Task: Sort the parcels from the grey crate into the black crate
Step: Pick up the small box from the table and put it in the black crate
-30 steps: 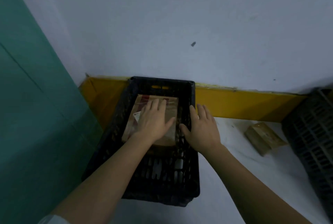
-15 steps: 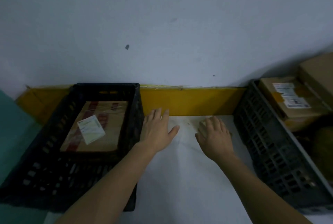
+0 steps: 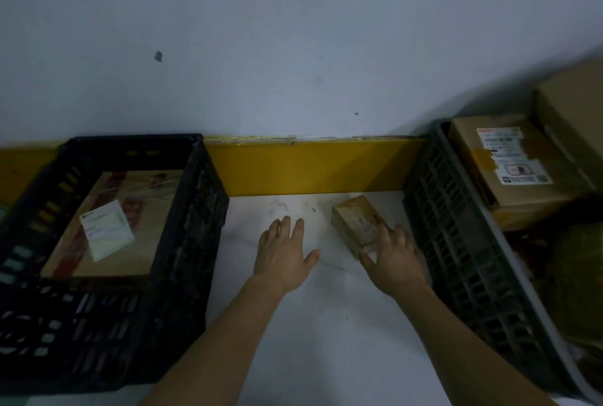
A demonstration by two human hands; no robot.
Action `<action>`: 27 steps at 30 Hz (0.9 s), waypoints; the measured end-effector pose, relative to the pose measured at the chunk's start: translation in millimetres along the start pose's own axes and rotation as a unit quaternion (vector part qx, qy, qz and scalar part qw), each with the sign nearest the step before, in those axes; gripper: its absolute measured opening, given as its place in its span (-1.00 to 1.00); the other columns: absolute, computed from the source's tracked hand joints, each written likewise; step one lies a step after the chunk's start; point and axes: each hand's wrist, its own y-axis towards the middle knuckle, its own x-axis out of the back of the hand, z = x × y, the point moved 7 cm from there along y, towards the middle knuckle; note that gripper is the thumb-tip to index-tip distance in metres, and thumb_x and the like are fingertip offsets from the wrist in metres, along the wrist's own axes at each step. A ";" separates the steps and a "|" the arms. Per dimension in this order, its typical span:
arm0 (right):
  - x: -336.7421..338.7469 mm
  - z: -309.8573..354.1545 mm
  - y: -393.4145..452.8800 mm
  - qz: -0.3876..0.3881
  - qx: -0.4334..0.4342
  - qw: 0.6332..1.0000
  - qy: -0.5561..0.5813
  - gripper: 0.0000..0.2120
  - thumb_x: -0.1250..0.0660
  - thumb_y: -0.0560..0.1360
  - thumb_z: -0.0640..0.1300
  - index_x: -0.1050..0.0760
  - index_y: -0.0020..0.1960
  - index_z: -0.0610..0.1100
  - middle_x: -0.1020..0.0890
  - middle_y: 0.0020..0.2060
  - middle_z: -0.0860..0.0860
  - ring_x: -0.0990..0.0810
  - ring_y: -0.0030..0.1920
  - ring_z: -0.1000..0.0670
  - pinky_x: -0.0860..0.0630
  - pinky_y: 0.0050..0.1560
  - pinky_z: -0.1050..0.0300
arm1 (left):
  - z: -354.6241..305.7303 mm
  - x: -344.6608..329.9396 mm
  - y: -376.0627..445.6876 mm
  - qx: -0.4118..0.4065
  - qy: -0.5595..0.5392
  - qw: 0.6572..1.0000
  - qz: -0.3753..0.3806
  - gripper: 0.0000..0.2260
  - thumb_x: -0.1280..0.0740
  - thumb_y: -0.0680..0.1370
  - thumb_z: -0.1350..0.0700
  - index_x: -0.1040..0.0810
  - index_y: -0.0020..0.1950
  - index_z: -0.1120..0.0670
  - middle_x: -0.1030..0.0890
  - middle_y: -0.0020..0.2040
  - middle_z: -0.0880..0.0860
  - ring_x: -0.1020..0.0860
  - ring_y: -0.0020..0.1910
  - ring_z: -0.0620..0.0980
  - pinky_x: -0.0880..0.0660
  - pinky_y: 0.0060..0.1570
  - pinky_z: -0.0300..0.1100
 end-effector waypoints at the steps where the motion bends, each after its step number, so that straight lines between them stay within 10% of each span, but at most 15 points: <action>1: -5.7 -1.9 5.3 0.006 -0.006 1.000 0.006 -0.08 -0.13 0.61 0.47 0.05 0.74 -0.05 -0.01 0.71 -0.25 -0.04 0.69 -0.33 -0.20 0.63 -0.32 | -0.2 -3.2 3.2 0.000 0.002 1.000 0.005 -0.24 -0.08 0.68 -0.38 0.00 0.75 0.02 -0.04 0.74 0.14 -0.02 0.71 0.20 -0.08 0.65 0.16; 8: -40.7 -6.5 47.7 0.045 -0.025 0.998 0.033 -0.06 -0.17 0.56 0.52 0.06 0.72 0.03 0.11 0.71 -0.28 0.03 0.69 -0.38 -0.14 0.61 -0.36 | -6.0 -16.6 20.7 -0.007 -0.007 1.000 0.021 -0.25 -0.09 0.69 -0.35 0.01 0.75 0.01 -0.02 0.75 0.13 0.01 0.71 0.19 -0.04 0.66 0.14; 14: -53.6 -7.1 60.4 0.010 -0.028 0.999 0.011 -0.32 -0.38 0.54 0.34 -0.33 0.44 -0.09 -0.38 0.46 -0.31 -0.37 0.41 -0.37 -0.48 0.36 -0.23 | -6.9 -24.1 28.8 -0.013 -0.010 0.999 0.034 -0.26 -0.08 0.69 -0.35 0.02 0.75 0.00 0.00 0.75 0.13 0.03 0.72 0.18 -0.02 0.67 0.14; 27: -54.2 -20.9 13.3 0.013 0.153 0.984 0.094 -0.35 -0.38 0.36 0.38 -0.55 0.32 0.02 -0.53 0.20 0.01 -0.50 0.25 -0.12 -0.63 0.12 -0.08 | 25.7 -59.0 31.8 -0.042 0.035 0.995 0.086 -0.16 -0.13 0.66 -0.39 0.20 0.75 -0.03 0.12 0.75 0.15 0.07 0.72 0.21 0.01 0.65 0.21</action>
